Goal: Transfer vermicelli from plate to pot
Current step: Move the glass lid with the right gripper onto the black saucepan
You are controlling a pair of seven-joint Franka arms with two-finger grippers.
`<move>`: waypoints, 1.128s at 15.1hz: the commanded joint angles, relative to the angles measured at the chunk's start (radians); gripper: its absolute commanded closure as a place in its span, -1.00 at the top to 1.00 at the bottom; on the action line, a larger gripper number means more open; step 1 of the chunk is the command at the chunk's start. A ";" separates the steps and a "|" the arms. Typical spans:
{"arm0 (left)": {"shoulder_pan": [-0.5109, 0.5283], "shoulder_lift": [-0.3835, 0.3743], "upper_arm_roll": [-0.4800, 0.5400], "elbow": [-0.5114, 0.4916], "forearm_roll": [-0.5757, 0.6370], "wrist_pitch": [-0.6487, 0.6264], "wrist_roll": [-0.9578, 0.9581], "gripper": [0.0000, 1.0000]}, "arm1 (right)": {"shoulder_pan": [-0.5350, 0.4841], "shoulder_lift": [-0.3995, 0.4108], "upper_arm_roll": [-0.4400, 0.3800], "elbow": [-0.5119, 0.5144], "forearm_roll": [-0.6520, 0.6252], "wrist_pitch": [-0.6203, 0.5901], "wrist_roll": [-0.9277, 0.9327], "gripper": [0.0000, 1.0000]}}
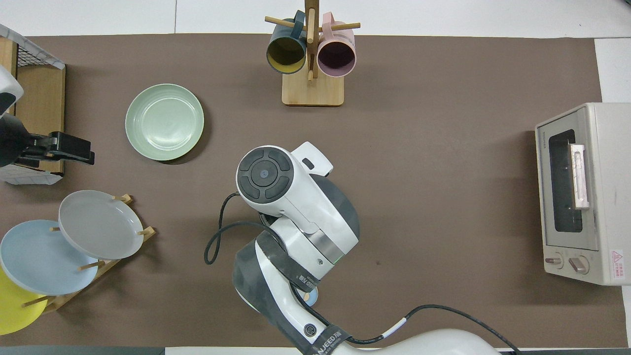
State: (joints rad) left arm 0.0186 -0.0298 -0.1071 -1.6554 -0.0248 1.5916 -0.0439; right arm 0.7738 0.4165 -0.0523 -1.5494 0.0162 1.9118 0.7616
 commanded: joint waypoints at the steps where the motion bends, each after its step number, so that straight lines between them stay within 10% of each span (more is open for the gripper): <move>1: 0.011 -0.025 -0.002 -0.024 -0.012 0.002 -0.007 1.00 | -0.001 -0.010 0.000 -0.014 0.005 -0.004 0.024 -0.05; 12: 0.011 -0.025 -0.002 -0.024 -0.012 0.002 -0.007 1.00 | -0.008 -0.007 -0.001 -0.015 0.076 0.013 0.035 0.01; 15: 0.011 -0.025 -0.002 -0.024 -0.012 0.002 -0.007 1.00 | -0.007 -0.008 -0.001 -0.018 0.071 0.013 0.036 1.00; 17: 0.011 -0.025 -0.002 -0.024 -0.012 0.002 -0.007 1.00 | -0.013 -0.008 -0.001 -0.009 0.047 0.012 0.027 1.00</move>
State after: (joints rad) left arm 0.0187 -0.0298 -0.1068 -1.6556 -0.0248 1.5915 -0.0440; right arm 0.7671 0.4167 -0.0563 -1.5530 0.0732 1.9115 0.7778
